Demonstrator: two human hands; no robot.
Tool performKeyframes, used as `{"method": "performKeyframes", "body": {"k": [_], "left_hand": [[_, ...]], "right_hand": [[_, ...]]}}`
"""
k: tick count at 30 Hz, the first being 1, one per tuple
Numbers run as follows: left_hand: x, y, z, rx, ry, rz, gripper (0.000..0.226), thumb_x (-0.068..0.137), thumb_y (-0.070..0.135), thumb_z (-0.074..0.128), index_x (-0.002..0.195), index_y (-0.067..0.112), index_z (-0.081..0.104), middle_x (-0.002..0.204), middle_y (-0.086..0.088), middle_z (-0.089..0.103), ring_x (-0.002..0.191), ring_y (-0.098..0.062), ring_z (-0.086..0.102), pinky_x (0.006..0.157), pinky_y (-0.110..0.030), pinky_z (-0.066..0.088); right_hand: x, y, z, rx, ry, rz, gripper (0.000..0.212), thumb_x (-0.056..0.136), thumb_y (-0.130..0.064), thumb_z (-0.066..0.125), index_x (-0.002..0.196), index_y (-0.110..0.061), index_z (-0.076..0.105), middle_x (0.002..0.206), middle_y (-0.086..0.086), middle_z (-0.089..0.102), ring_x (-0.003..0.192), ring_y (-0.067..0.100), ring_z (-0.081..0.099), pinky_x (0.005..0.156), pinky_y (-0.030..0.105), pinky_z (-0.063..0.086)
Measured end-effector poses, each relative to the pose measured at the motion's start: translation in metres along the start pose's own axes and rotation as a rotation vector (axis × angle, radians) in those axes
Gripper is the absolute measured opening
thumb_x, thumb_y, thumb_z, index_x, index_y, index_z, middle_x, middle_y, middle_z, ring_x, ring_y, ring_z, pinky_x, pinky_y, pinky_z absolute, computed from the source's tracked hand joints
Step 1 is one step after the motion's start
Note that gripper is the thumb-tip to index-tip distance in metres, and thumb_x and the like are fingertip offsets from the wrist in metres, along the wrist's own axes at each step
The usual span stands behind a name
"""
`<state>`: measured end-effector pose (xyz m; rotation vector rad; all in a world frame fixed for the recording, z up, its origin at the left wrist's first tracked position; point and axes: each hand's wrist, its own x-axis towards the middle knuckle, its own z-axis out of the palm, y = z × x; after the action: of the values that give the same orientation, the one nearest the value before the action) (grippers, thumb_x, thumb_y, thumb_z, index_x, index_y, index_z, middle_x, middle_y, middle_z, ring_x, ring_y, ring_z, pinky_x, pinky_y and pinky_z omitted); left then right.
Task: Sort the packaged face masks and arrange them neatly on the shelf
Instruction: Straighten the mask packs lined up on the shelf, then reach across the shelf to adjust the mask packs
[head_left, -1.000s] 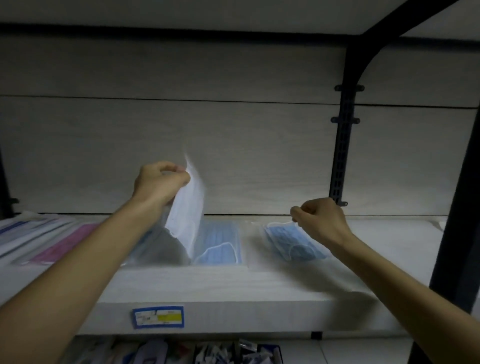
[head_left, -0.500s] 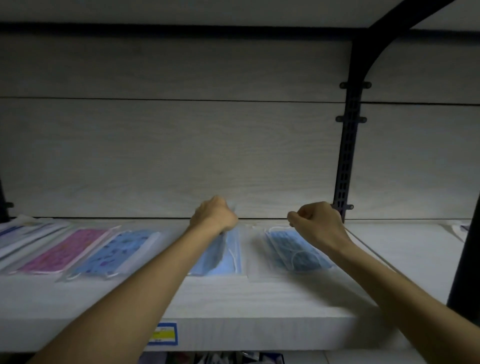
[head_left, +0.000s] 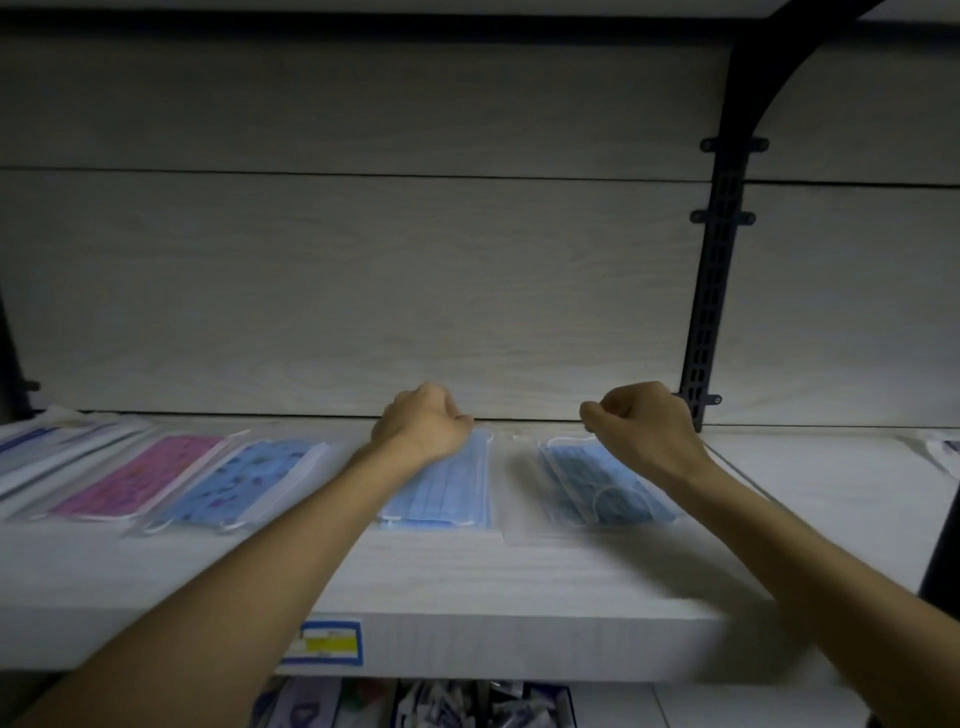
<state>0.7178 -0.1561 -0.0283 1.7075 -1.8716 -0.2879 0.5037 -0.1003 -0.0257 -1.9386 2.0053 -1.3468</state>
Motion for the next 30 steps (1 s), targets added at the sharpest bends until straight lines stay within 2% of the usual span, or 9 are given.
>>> {"method": "performKeyframes", "body": {"k": [2,5,8,13,18,21,30], "left_hand": [[-0.012,-0.004,-0.01,0.06,0.039,0.067,0.01,0.085,0.035,0.058,0.086,0.026,0.061,0.106,-0.002,0.067,0.1,-0.026,0.062,0.085,-0.032,0.051],[-0.031,-0.01,-0.024,0.12,0.045,0.155,0.007,0.087,0.032,0.056,0.089,0.028,0.061,0.11,0.001,0.066,0.103,-0.024,0.061,0.083,-0.03,0.049],[-0.051,-0.011,-0.036,0.176,0.05,0.23,0.014,0.09,0.035,0.054,0.099,0.027,0.061,0.111,-0.002,0.064,0.102,-0.026,0.059,0.076,-0.029,0.043],[-0.082,-0.016,-0.056,0.252,0.098,0.387,0.019,0.092,0.037,0.051,0.106,0.026,0.059,0.107,-0.003,0.066,0.1,-0.027,0.058,0.073,-0.029,0.039],[-0.115,-0.023,-0.073,0.2,0.117,0.475,0.015,0.091,0.034,0.05,0.101,0.027,0.059,0.094,0.002,0.068,0.092,-0.025,0.06,0.073,-0.031,0.046],[-0.141,-0.028,-0.071,0.146,0.115,0.544,0.014,0.091,0.034,0.049,0.097,0.027,0.059,0.091,0.004,0.068,0.088,-0.023,0.061,0.073,-0.036,0.05],[-0.205,0.013,-0.033,0.033,-0.009,0.762,0.015,0.093,0.034,0.049,0.099,0.025,0.06,0.093,0.008,0.068,0.089,-0.019,0.06,0.07,-0.031,0.046]], "right_hand": [[-0.001,-0.006,-0.003,-0.011,0.002,-0.028,0.04,0.086,-0.025,0.06,0.051,-0.009,0.048,0.045,-0.003,0.043,0.043,0.011,0.036,0.045,0.022,0.028],[-0.01,-0.021,-0.008,0.001,-0.015,-0.067,0.021,0.088,-0.03,0.06,0.069,-0.02,0.06,0.062,-0.007,0.059,0.059,0.004,0.054,0.051,0.018,0.038],[-0.024,-0.035,-0.013,-0.013,-0.016,-0.116,0.013,0.089,-0.032,0.06,0.086,-0.021,0.065,0.069,-0.009,0.062,0.066,0.006,0.059,0.056,0.022,0.046],[-0.053,-0.062,-0.024,-0.11,0.011,-0.239,0.016,0.091,-0.032,0.058,0.091,-0.018,0.065,0.067,-0.007,0.067,0.062,0.011,0.062,0.063,0.034,0.055],[-0.088,-0.082,-0.032,-0.266,0.093,-0.26,0.015,0.09,-0.033,0.057,0.092,-0.02,0.064,0.07,-0.003,0.067,0.069,0.019,0.061,0.064,0.032,0.051],[-0.118,-0.083,-0.038,-0.339,0.114,-0.232,0.016,0.09,-0.033,0.055,0.095,-0.019,0.063,0.075,-0.003,0.068,0.069,0.018,0.059,0.06,0.031,0.05],[-0.219,-0.06,-0.095,-0.552,0.097,-0.145,0.022,0.093,-0.034,0.054,0.103,-0.017,0.062,0.088,-0.002,0.066,0.077,0.017,0.058,0.063,0.033,0.053]]}}
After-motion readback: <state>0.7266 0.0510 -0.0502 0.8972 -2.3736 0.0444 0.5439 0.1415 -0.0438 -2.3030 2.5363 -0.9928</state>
